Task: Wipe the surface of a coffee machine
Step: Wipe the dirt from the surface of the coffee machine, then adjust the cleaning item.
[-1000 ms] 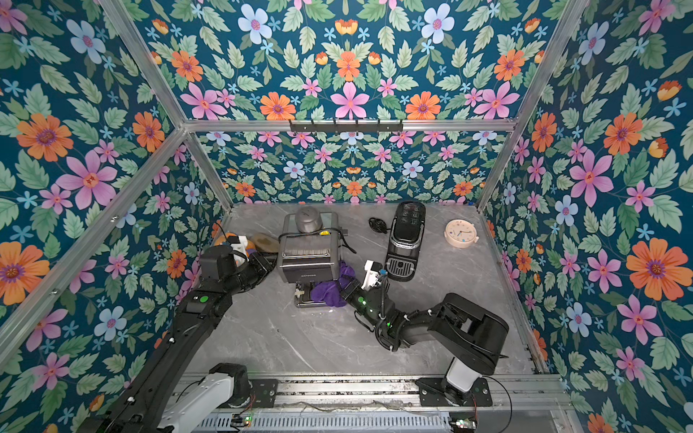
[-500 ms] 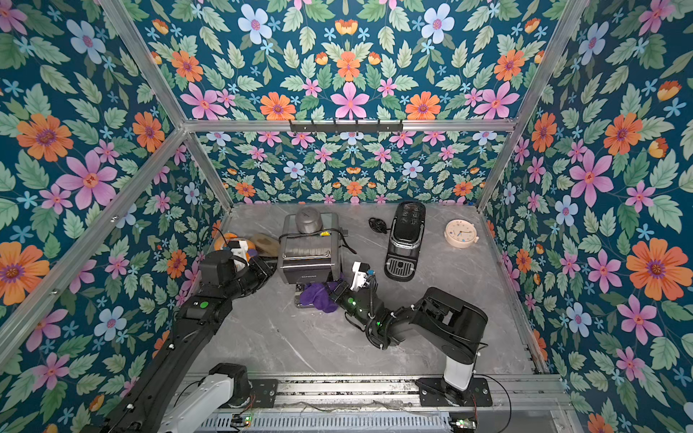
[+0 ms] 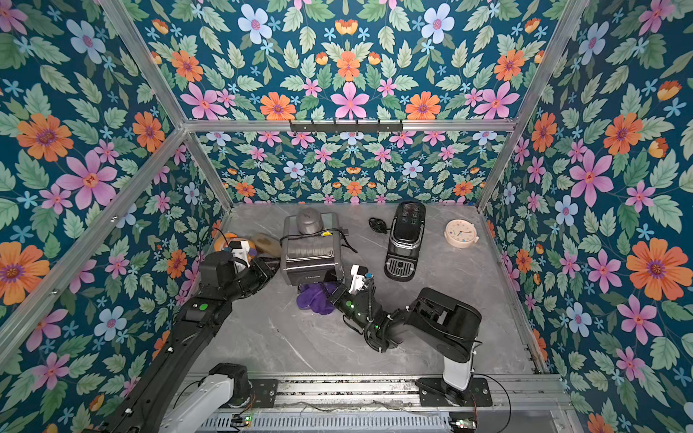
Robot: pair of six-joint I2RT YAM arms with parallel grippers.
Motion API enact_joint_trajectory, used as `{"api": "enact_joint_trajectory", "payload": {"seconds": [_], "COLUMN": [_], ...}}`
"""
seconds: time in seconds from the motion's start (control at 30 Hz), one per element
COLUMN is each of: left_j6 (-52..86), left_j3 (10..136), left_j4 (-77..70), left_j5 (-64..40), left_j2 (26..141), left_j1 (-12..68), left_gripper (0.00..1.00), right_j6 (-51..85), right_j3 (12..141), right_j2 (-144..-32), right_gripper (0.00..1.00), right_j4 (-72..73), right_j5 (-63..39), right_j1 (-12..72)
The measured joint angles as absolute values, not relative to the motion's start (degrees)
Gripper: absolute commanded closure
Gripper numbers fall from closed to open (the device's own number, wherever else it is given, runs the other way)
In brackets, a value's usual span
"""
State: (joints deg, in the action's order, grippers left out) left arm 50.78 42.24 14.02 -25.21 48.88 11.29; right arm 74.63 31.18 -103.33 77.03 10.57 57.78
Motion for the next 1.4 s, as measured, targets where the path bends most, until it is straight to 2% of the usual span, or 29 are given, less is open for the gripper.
{"api": "enact_joint_trajectory", "payload": {"seconds": [0.23, 0.4, 0.47, 0.67, 0.77, 0.9, 1.0, 1.2, 1.4], "left_j6": [42.0, 35.9, 33.9, 33.1, 36.6, 39.8, 41.5, 43.1, 42.9], "left_j3": [52.4, 58.6, 60.4, 59.4, 56.4, 54.8, 54.3, 54.1, 52.6], "left_j4": [23.0, 26.7, 27.0, 19.2, 11.4, 3.1, -2.6, -12.8, -22.2], "left_j5": [-20.0, -17.7, -18.5, -32.9, -41.1, -46.7, -49.5, -51.6, -52.4], "left_j2": [47.7, 47.1, 47.1, 46.9, 46.8, 46.6, 47.0, 48.8, 49.6], "left_j1": [11.3, 11.3, 11.3, 11.6, 12.7, 17.3, 23.2, 35.2, 45.0], "left_gripper": [0.61, 0.60, 0.60, 0.54, 0.39, 0.25, 0.21, 0.08, 0.05], "right_j6": [77.5, 77.1, 75.1, 62.4, 52.5, 37.5, 27.8, 14.6, 11.2], "right_j3": [21.2, 18.5, 20.2, 29.5, 34.5, 43.8, 50.9, 62.4, 68.6], "right_j2": [-95.5, -77.9, -67.4, -41.8, -35.6, -34.4, -37.1, -44.6, -51.1], "right_gripper": [1.00, 1.00, 1.00, 1.00, 1.00, 1.00, 1.00, 1.00, 1.00], "right_j4": [75.1, 62.3, 49.9, 17.5, 7.0, -1.0, -4.6, -7.6, -7.1], "right_j5": [13.2, 13.7, 13.7, 13.9, 13.5, 7.9, 1.1, -17.6, -33.3], "right_j1": [58.2, 58.2, 58.2, 58.2, 58.1, 57.2, 56.4, 55.3, 54.9]}}
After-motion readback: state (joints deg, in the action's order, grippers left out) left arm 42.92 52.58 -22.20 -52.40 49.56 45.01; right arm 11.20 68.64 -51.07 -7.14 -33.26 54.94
